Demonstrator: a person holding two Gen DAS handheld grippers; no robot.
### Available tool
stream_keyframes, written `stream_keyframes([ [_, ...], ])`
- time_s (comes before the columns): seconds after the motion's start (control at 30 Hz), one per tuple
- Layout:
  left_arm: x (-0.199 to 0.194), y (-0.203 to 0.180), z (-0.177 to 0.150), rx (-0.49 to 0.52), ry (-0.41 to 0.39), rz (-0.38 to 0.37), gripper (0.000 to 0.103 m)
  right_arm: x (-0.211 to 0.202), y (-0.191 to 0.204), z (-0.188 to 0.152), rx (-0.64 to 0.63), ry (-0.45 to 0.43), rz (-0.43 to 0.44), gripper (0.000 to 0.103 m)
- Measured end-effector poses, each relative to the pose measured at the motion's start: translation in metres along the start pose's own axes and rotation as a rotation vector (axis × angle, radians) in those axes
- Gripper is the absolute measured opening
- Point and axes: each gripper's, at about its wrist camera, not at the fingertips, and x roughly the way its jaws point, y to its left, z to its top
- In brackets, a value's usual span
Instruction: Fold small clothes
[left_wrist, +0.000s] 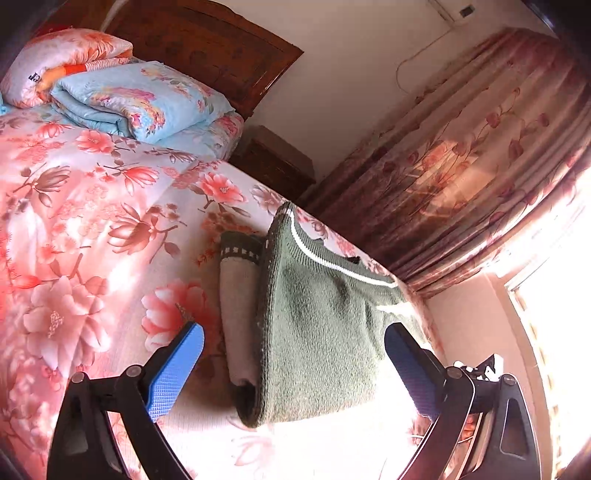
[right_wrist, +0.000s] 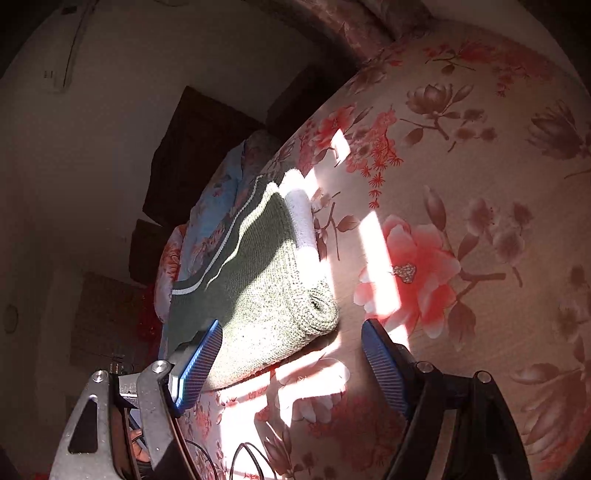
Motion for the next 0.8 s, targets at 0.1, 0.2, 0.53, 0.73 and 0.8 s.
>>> stream_keyframes([
  [0.1, -0.001, -0.013, -0.01, 0.036, 0.054, 0.127, 0.103, 0.006, 0.006, -0.006, -0.005, 0.015, 0.032, 0.08],
  [0.2, 0.001, -0.004, -0.018, -0.039, 0.089, 0.055, 0.103, 0.005, 0.008, -0.01, -0.017, 0.025, 0.065, 0.08],
  [0.53, 0.032, -0.003, -0.033, -0.14, 0.133, -0.123, 0.103, -0.011, 0.012, -0.012, -0.035, 0.005, 0.1, 0.08],
  [0.73, 0.024, 0.0, -0.014, -0.107, 0.09, -0.069, 0.103, -0.012, 0.012, -0.011, -0.045, 0.013, 0.089, 0.08],
  [0.8, 0.037, 0.003, -0.017, -0.121, 0.143, -0.072, 0.103, -0.007, 0.009, -0.007, -0.045, 0.015, 0.074, 0.08],
])
